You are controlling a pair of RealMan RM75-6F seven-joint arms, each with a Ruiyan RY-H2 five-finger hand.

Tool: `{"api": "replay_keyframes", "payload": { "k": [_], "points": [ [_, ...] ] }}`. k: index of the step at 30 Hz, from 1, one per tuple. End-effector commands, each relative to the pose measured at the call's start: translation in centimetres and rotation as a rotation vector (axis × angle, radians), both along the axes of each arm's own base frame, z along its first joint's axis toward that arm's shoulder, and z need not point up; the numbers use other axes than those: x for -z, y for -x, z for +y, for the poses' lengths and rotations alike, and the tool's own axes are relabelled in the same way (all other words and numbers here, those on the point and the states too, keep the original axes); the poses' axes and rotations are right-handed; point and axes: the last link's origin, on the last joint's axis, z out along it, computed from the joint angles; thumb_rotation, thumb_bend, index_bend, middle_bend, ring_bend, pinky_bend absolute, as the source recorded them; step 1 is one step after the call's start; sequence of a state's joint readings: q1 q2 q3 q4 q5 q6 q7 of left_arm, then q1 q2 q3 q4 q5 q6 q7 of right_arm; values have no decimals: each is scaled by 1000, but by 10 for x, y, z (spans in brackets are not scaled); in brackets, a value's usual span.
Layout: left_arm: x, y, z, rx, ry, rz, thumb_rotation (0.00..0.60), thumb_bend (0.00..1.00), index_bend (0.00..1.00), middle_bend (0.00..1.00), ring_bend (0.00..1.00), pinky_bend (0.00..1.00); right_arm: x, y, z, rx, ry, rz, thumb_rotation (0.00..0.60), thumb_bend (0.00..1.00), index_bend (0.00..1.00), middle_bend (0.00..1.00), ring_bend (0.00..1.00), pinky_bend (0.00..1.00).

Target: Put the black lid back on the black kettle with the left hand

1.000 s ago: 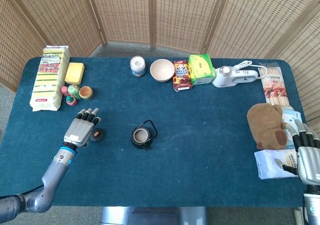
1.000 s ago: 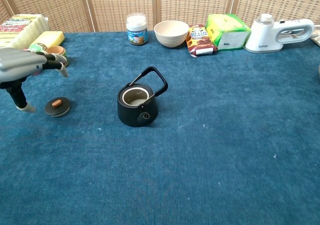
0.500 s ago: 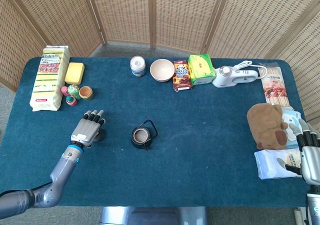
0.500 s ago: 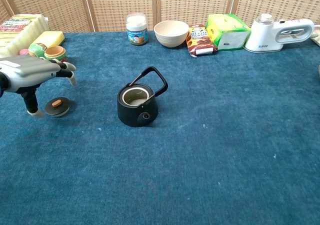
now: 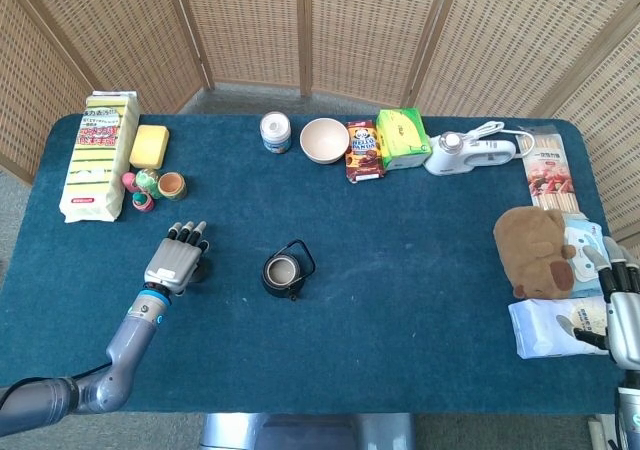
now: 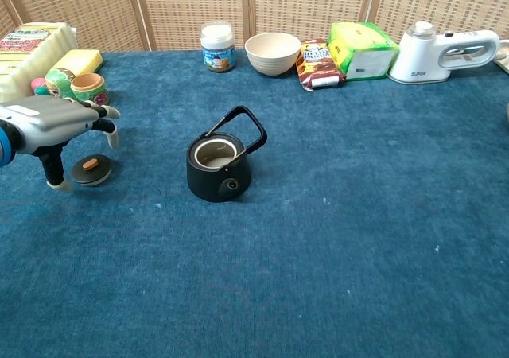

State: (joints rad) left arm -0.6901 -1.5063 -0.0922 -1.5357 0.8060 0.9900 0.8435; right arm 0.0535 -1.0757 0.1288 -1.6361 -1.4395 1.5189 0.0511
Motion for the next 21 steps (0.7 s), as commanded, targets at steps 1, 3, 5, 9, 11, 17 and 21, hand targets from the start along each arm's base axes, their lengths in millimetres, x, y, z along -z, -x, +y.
{"api": "replay_keyframes", "payload": {
  "k": [1,3,5,9,11,17,21],
  "points": [
    [2,1,-1,-1,2,8,600,129,276,0,0,72,0,0,0,0,0,-3,600,98,116,0,0,0],
    [4,1,-1,-5,2,1,600,136,300,0,0,72,-1,0,0,0,0,-7,600,98,116,0,0,0],
    [5,1,0,-3,-3,2,600,153,317,0,0,72,-1,0,0,0,0,-10,600,98,116,0,0,0],
    [7,2,-1,5,-10,19,600,174,335,0,0,72,-1,0,0,0,-2,-13,600,98,116,0,0,0],
    [7,1,-1,2,-16,14,600,179,339,0,0,72,-1,0,0,0,-4,-17,600,98,116,0,0,0],
    [6,-1,0,4,-28,12,600,230,397,0,0,72,0,0,0,1,-10,-20,600,98,116,0,0,0],
    [6,-2,0,2,-35,12,600,241,414,0,0,72,0,0,0,2,-14,-22,600,98,116,0,0,0]
  ]
}}
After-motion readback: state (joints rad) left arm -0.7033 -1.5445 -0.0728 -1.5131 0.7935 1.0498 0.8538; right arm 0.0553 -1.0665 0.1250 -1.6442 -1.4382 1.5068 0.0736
